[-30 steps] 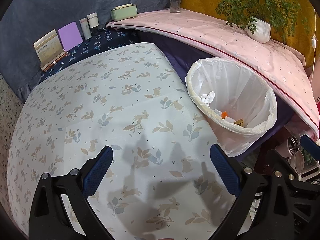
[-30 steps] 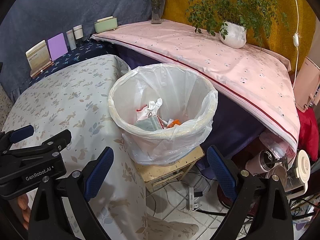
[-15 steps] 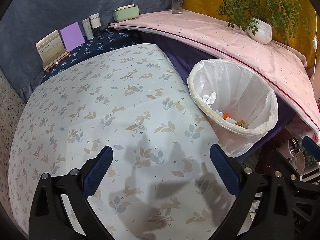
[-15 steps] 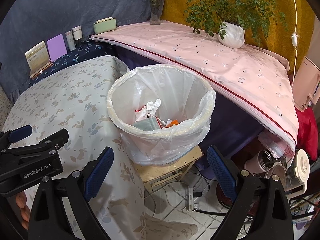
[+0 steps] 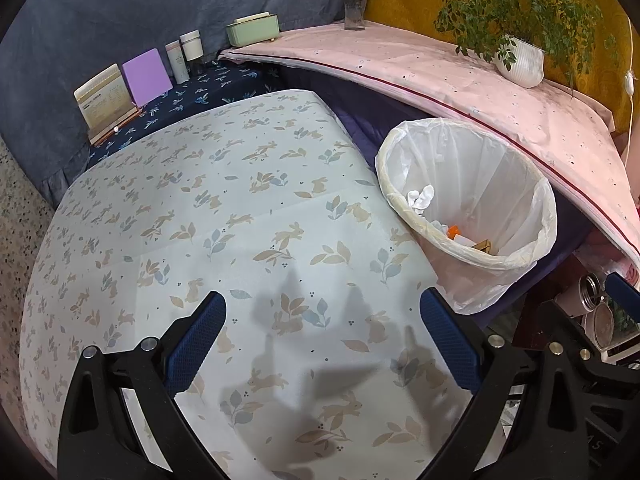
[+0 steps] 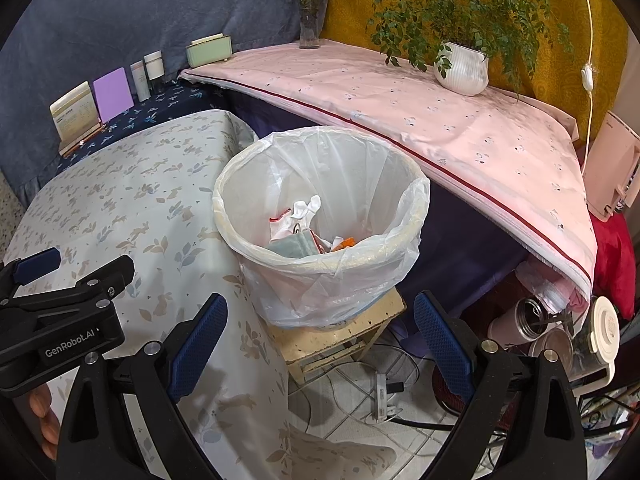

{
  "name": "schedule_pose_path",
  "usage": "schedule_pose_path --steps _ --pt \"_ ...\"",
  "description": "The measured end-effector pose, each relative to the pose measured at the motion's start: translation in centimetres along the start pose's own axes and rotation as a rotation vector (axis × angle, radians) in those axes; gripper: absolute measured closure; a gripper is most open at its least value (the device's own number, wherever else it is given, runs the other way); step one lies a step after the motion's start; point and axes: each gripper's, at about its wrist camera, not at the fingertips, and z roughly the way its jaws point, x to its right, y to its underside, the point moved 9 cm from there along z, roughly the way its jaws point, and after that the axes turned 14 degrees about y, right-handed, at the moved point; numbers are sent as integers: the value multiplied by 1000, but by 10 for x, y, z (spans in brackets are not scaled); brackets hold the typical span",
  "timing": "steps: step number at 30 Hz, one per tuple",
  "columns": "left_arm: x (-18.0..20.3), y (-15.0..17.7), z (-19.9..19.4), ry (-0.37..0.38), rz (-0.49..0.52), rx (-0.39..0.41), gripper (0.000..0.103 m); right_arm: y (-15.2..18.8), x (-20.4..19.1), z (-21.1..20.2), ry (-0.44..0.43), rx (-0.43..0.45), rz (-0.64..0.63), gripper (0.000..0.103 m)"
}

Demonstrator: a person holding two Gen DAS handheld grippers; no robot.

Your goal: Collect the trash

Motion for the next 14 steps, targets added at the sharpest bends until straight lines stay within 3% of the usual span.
schedule_pose_path --steps 14 --pt "-6 2 1 6 -10 0 10 2 -1 -1 -1 0 -3 13"
